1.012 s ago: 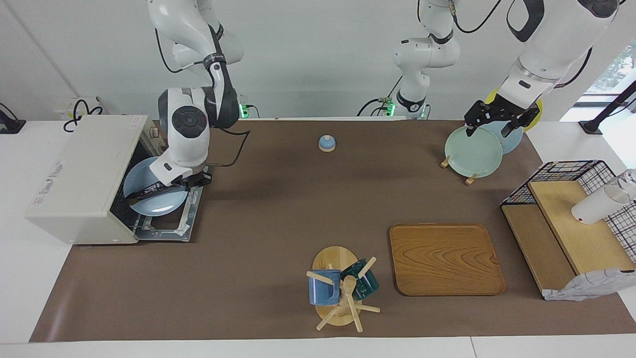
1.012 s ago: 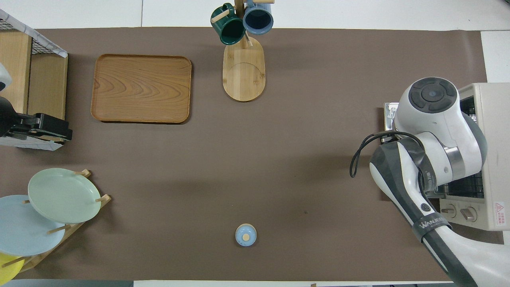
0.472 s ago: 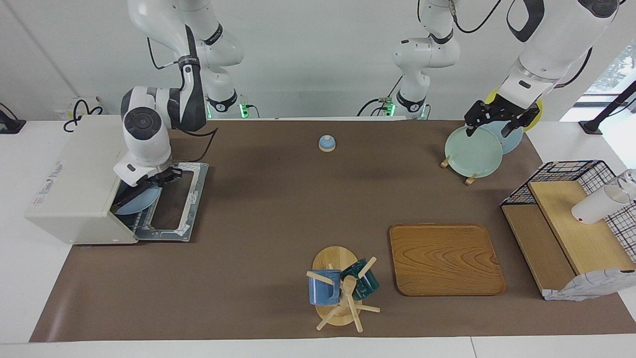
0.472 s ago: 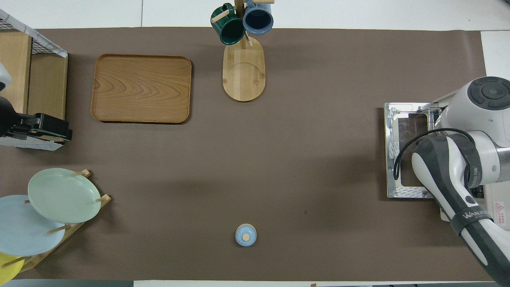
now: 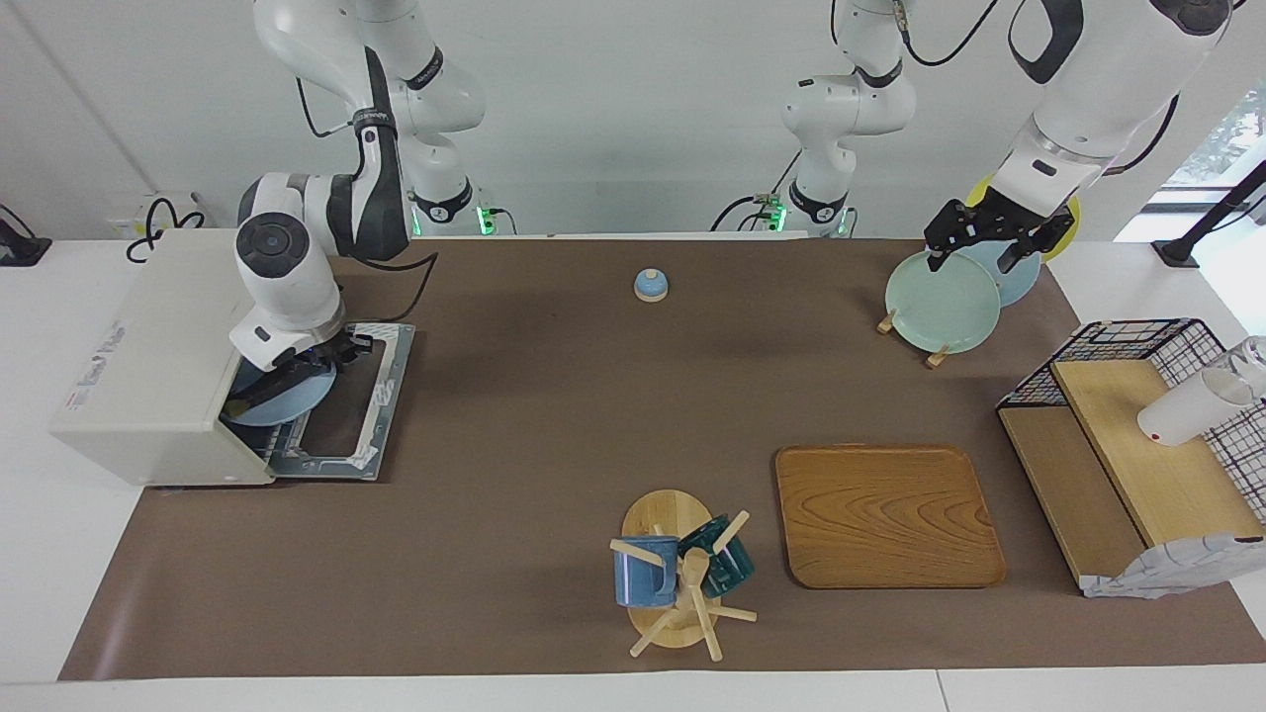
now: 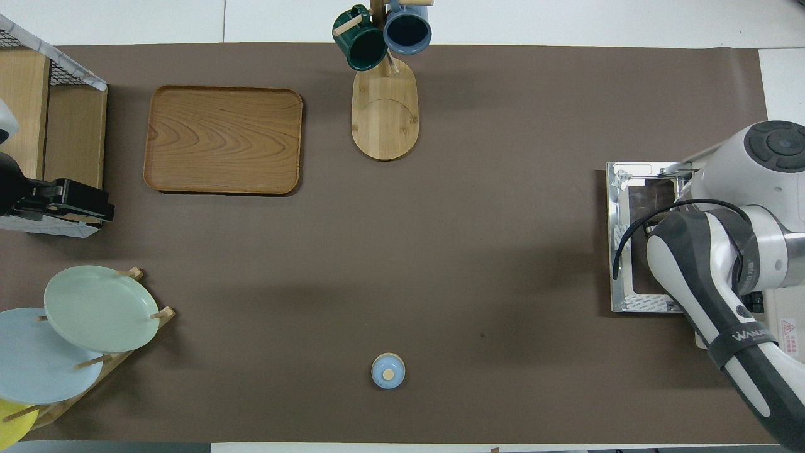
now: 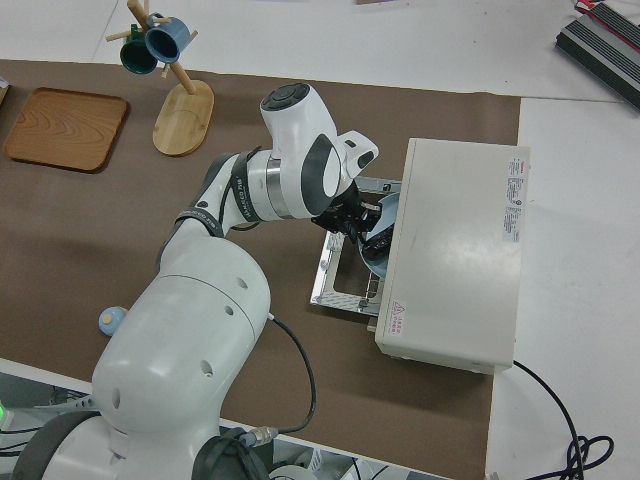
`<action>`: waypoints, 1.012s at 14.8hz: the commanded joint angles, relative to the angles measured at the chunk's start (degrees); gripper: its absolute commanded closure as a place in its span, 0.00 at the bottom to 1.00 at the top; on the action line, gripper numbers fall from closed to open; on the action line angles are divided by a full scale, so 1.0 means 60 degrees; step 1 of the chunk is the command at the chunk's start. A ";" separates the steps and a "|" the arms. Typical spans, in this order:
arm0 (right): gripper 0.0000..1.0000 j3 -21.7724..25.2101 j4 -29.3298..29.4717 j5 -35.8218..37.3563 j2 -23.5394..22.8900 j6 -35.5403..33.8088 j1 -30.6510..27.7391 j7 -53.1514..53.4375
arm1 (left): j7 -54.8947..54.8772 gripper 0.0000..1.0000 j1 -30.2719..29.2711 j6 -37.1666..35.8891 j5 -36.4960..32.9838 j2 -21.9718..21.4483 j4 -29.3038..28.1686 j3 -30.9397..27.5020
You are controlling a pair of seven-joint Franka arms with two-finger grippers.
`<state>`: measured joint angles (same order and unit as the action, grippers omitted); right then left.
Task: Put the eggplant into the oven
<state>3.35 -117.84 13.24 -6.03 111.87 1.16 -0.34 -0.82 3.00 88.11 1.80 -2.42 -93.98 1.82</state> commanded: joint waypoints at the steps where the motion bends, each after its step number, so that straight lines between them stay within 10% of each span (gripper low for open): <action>1: 0.59 -0.0060 -0.0164 -0.0244 0.0155 0.0134 -0.0047 -0.0133 | -0.0010 0.00 0.0057 0.0066 -0.0197 -0.0153 -0.0128 -0.0025; 5: 0.61 -0.0337 0.0521 -0.0404 0.0302 -0.0451 0.0200 -0.0119 | -0.0010 0.00 0.0057 0.0066 -0.0197 -0.0139 -0.0128 -0.0025; 7: 0.99 -0.0353 0.0394 -0.1382 0.0257 0.0246 0.0552 0.0100 | -0.0010 0.00 0.0057 0.0066 -0.0197 -0.0153 -0.0128 -0.0040; 15: 1.00 -0.0309 -0.0794 -0.1155 -0.0547 0.2375 0.1740 0.2562 | -0.0010 0.00 0.0057 0.0066 -0.0197 -0.0139 -0.0128 -0.0025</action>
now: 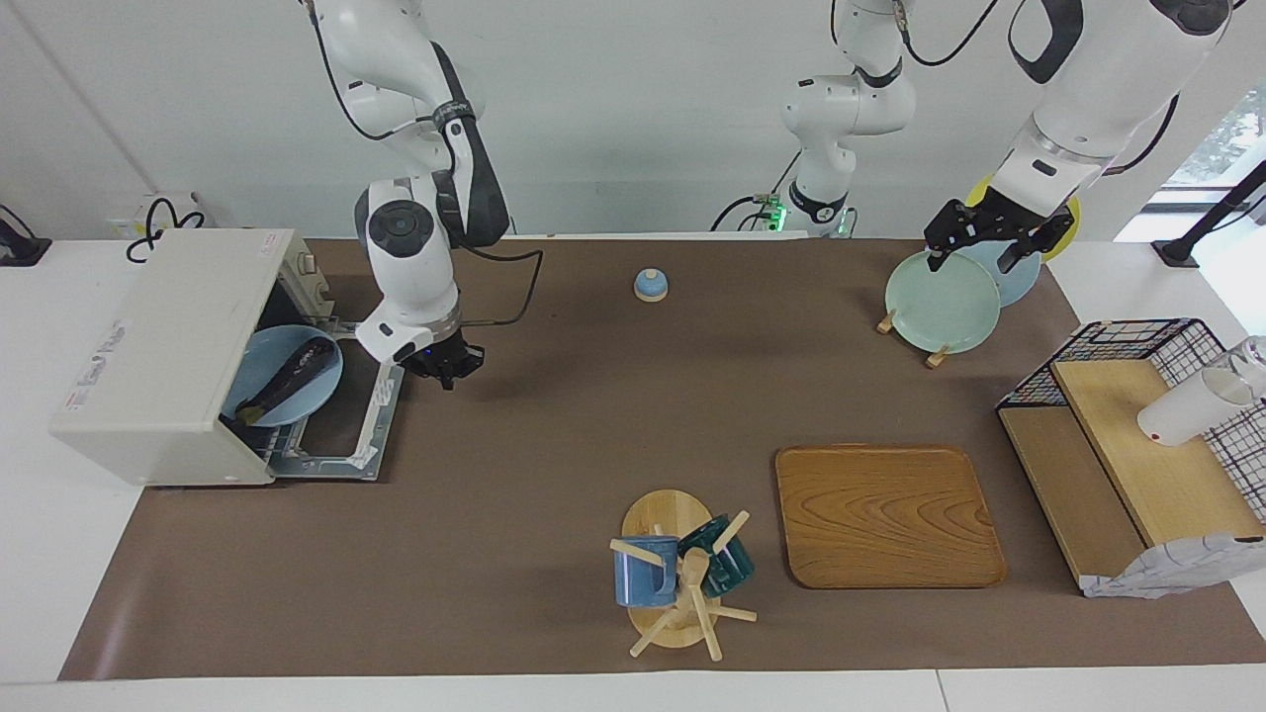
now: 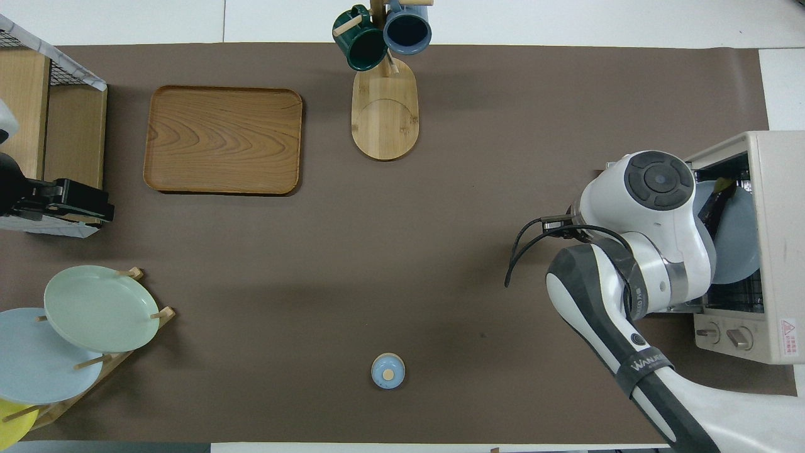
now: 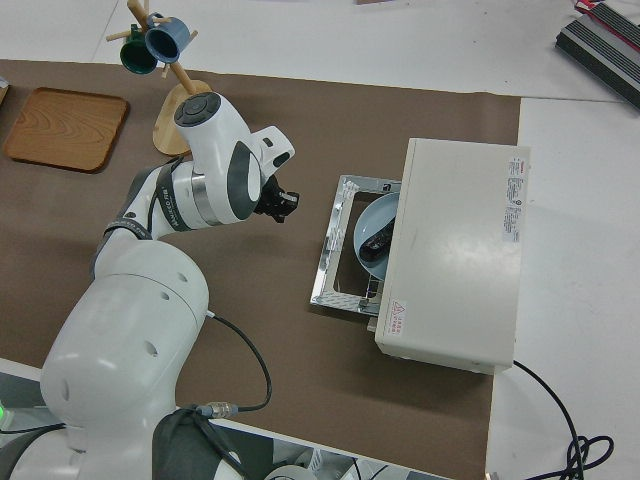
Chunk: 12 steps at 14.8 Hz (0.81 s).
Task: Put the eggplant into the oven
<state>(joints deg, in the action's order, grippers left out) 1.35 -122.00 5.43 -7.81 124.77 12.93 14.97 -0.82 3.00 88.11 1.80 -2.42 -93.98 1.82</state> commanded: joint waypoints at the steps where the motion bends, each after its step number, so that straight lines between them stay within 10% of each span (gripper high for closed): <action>1: 1.00 0.0024 -0.0131 0.0642 -0.0295 0.0255 -0.0265 0.0024 | -0.0010 0.00 0.0057 0.0066 -0.0197 -0.0153 -0.0128 -0.0025; 12: 1.00 0.0024 -0.0629 0.1773 -0.0457 0.0709 -0.0837 -0.0093 | -0.0010 0.00 0.0057 0.0066 -0.0197 -0.0153 -0.0128 -0.0025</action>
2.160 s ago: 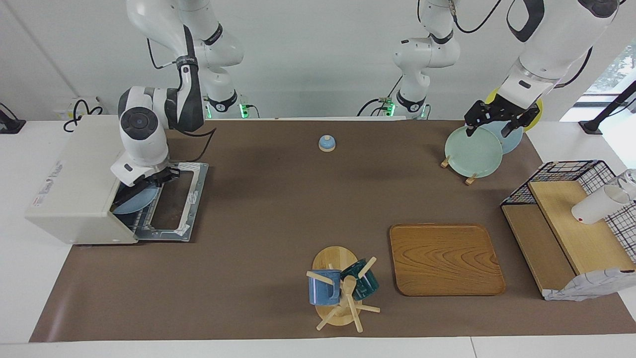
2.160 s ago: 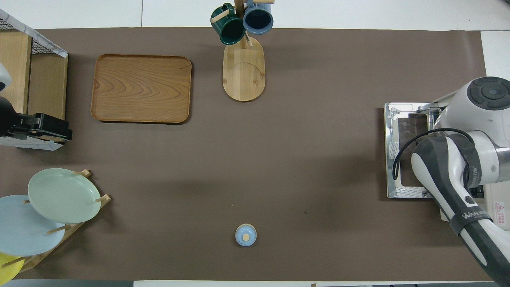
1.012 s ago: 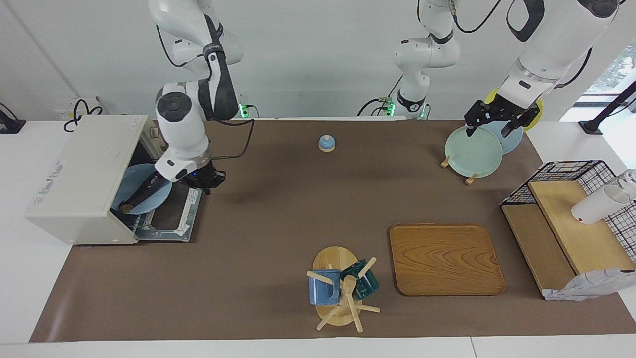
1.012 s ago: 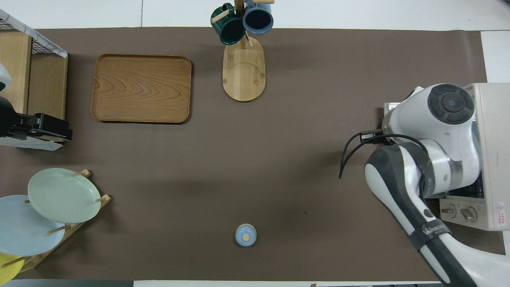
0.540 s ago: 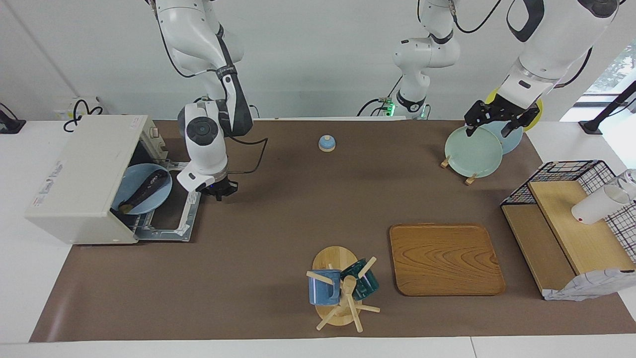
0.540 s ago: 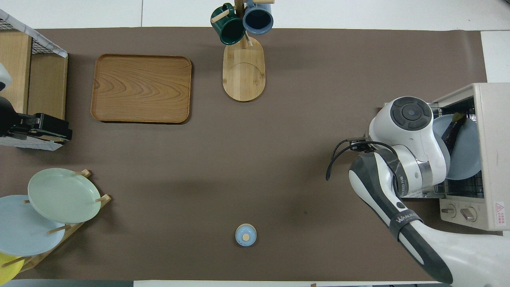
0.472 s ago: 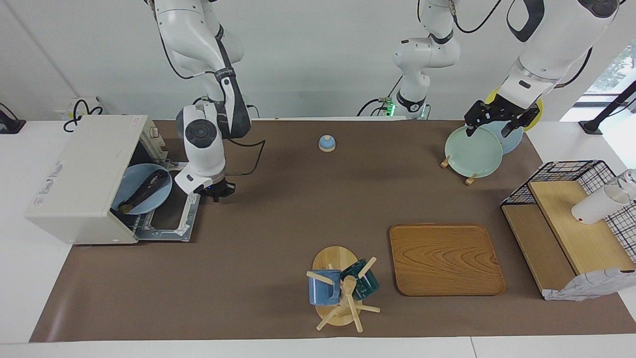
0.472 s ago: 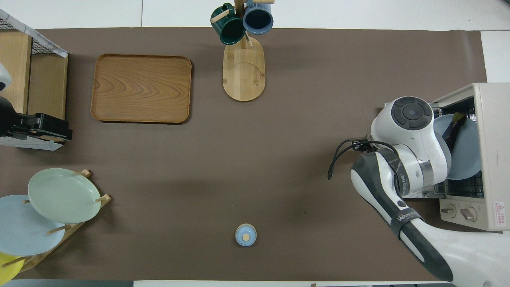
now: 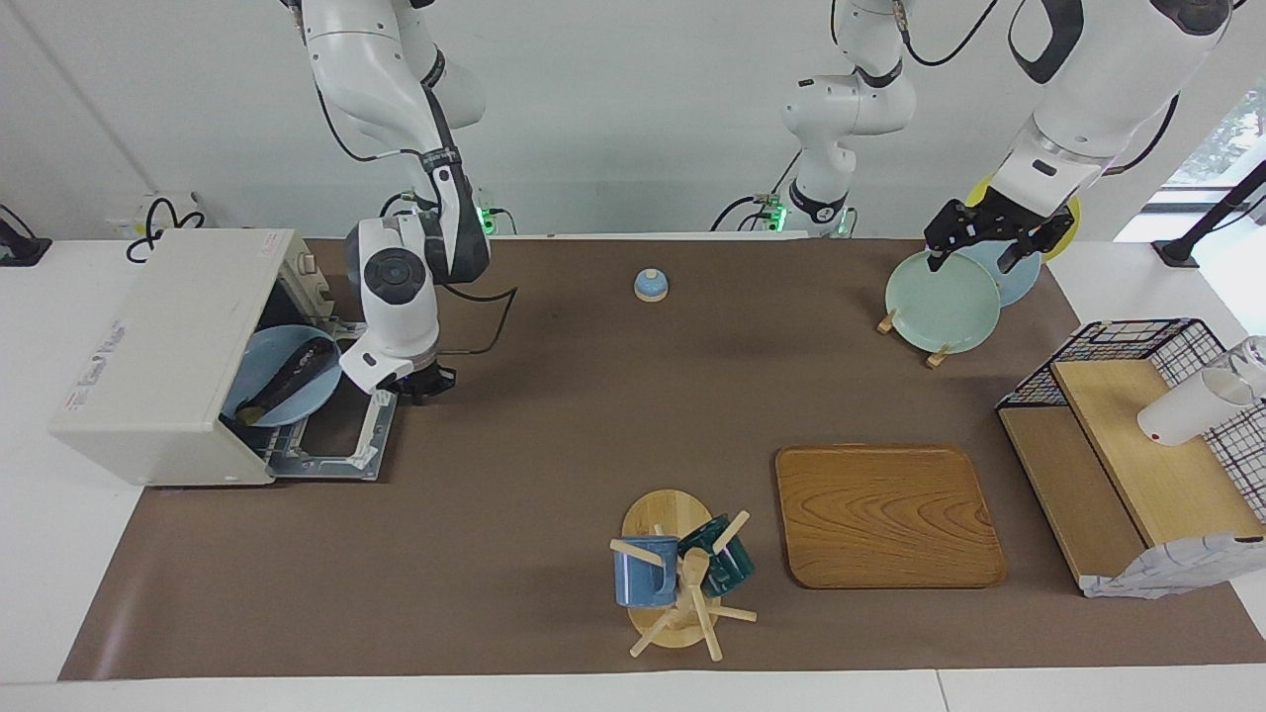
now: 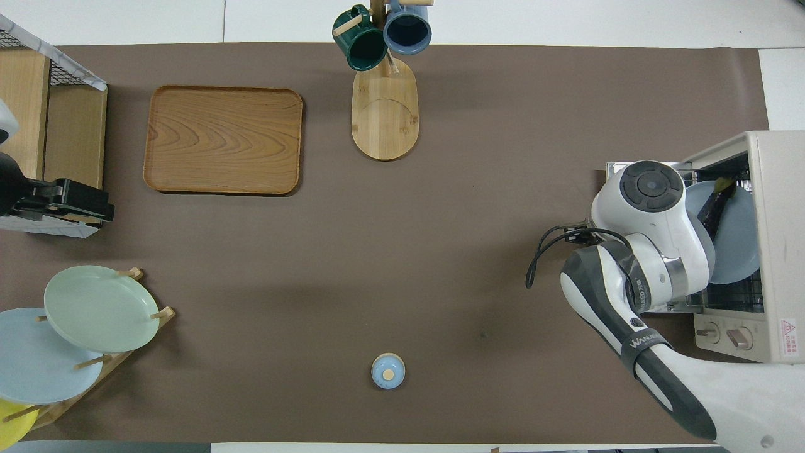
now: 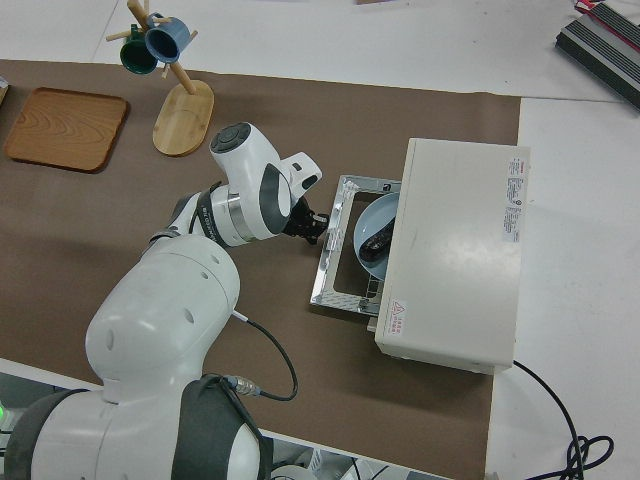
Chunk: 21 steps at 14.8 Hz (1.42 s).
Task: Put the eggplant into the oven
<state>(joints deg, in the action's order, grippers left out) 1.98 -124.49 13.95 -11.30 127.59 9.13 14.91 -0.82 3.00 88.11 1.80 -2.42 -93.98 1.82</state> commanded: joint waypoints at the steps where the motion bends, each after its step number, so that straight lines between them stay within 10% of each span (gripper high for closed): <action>1: 1.00 -0.0081 -0.0213 0.0588 0.0139 0.0211 -0.0188 -0.0083 | -0.0010 0.00 0.0057 0.0066 -0.0197 -0.0139 -0.0113 -0.0025; 21: 1.00 -0.0037 0.0973 0.1572 0.1882 -0.2161 -0.1799 -0.3730 | -0.0010 0.00 0.0057 0.0066 -0.0197 -0.0153 -0.0128 -0.0025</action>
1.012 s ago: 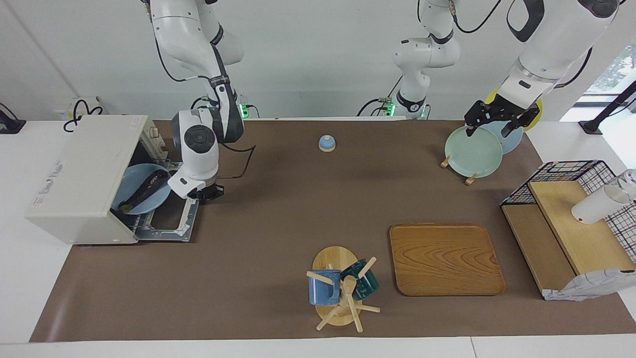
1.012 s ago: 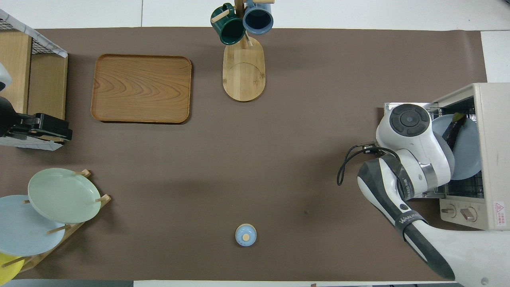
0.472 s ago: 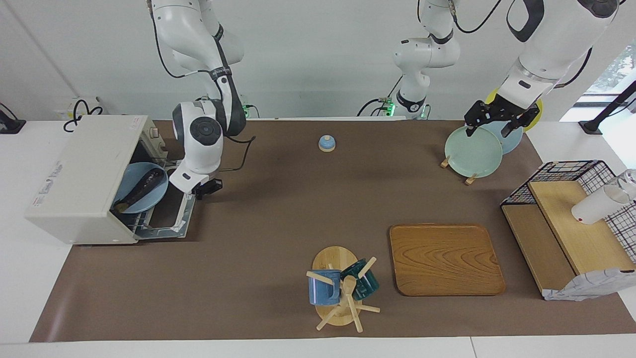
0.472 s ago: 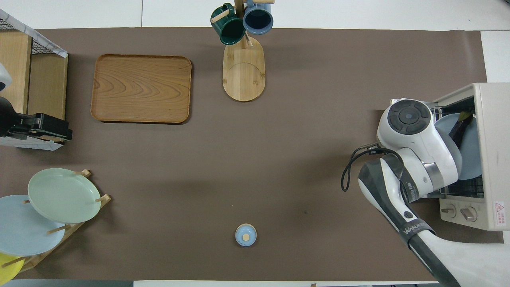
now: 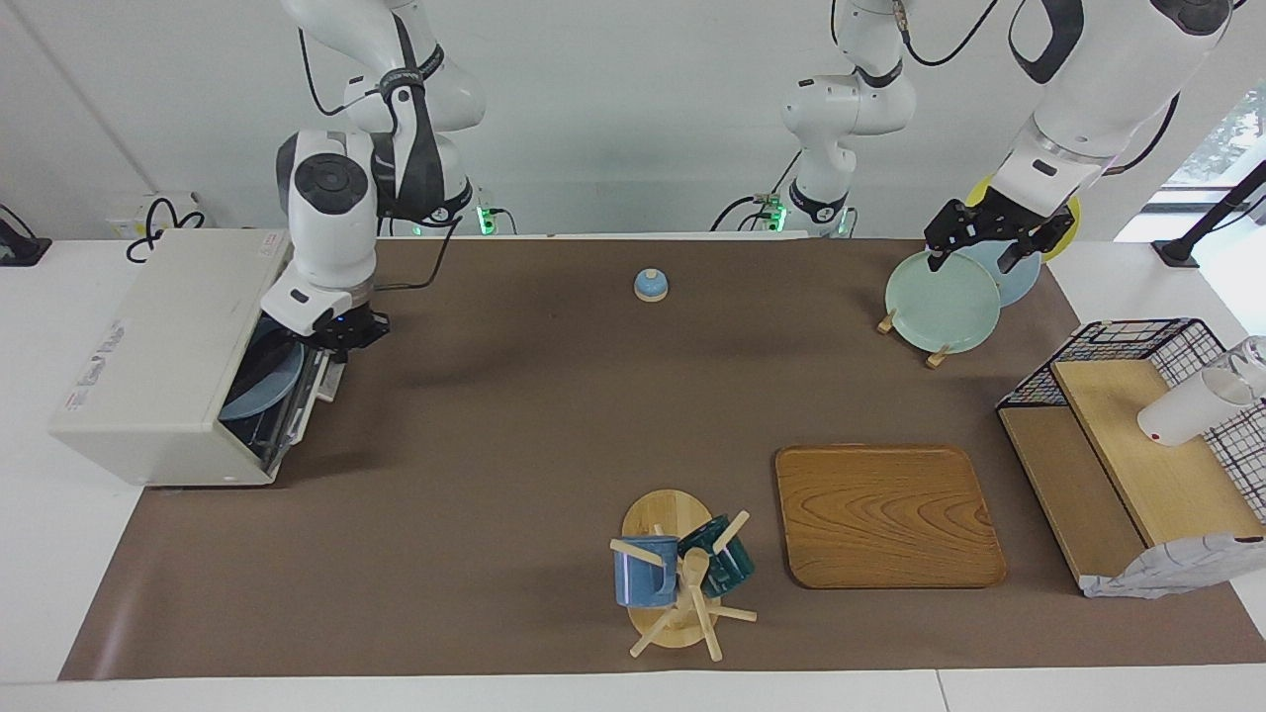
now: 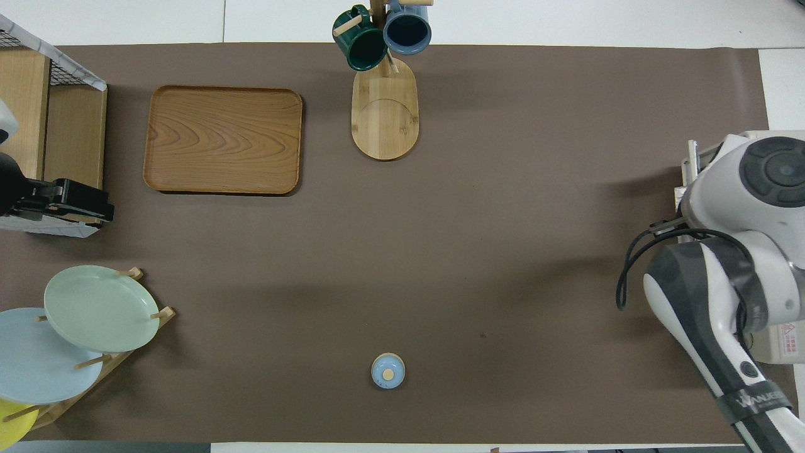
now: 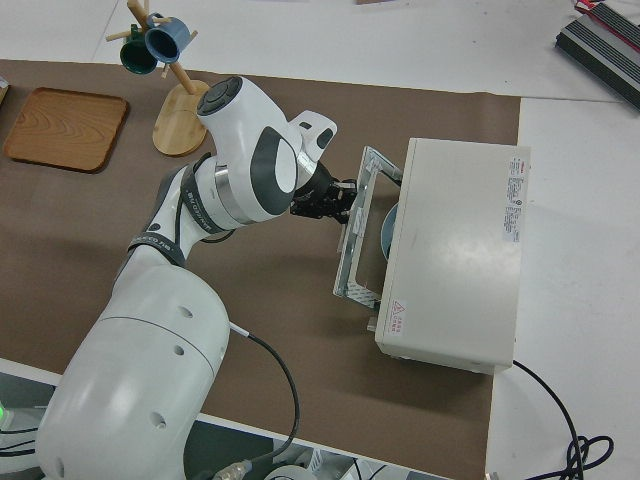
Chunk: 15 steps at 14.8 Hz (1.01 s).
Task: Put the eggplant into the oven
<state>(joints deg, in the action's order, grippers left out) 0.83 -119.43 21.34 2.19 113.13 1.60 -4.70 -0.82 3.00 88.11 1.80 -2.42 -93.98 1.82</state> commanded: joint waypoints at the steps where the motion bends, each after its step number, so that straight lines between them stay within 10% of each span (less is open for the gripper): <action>1: 1.00 0.0154 0.0144 0.0340 -0.0220 0.0101 -0.0560 -0.0476 | -0.0010 0.00 0.0057 0.0066 -0.0197 -0.0153 -0.0128 -0.0025; 15: 0.91 0.0169 0.4435 -0.2648 -0.0116 -0.4601 -0.0634 -0.1018 | -0.0010 0.00 0.0057 0.0066 -0.0197 -0.0153 -0.0128 -0.0025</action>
<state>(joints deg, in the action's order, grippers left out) 2.11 -96.75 7.39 3.30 88.56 -1.80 -9.34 -0.82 3.00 88.11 1.80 -2.42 -93.98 1.82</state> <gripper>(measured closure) 0.912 0.000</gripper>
